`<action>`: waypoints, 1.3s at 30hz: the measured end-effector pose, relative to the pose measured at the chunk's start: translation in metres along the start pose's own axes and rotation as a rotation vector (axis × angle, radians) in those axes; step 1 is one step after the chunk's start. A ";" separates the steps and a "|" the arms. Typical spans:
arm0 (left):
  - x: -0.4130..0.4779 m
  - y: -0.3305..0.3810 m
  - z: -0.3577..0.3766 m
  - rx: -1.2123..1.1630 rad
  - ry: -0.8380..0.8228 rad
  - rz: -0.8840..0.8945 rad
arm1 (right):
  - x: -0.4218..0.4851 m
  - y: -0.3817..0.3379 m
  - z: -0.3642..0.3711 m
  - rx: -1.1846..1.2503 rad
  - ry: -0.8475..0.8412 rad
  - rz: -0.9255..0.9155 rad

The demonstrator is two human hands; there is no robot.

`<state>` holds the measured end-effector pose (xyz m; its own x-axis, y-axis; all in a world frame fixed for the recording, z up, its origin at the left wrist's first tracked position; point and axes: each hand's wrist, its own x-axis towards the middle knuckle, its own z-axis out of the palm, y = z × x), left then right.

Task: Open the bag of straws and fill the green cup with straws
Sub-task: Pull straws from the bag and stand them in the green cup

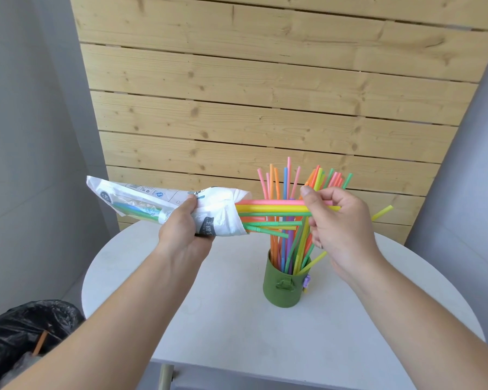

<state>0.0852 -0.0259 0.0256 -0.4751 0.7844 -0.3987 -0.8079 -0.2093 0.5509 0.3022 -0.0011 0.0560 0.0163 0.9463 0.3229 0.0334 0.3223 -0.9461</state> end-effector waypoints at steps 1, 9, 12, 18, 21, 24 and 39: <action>-0.001 0.000 0.001 -0.005 -0.001 -0.001 | 0.001 -0.003 -0.002 0.023 0.009 0.010; -0.003 0.006 0.001 -0.050 -0.020 -0.006 | 0.020 -0.018 -0.027 -0.135 0.039 -0.156; -0.004 0.007 0.002 -0.055 -0.024 -0.012 | 0.027 -0.029 -0.041 -0.183 0.043 -0.173; 0.000 0.006 -0.002 -0.058 0.009 -0.021 | 0.037 -0.048 -0.058 -0.195 0.035 -0.109; 0.001 0.007 -0.003 -0.056 0.000 -0.027 | 0.041 -0.057 -0.070 -0.261 0.016 -0.122; 0.004 0.008 -0.004 -0.066 -0.006 -0.020 | 0.046 -0.069 -0.084 -0.319 -0.002 -0.147; 0.006 0.011 -0.007 -0.053 -0.027 0.011 | 0.076 -0.108 -0.119 -0.718 -0.281 -0.124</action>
<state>0.0715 -0.0277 0.0242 -0.4749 0.7971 -0.3730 -0.8206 -0.2480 0.5148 0.4183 0.0331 0.1862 -0.2803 0.9066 0.3155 0.6586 0.4208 -0.6239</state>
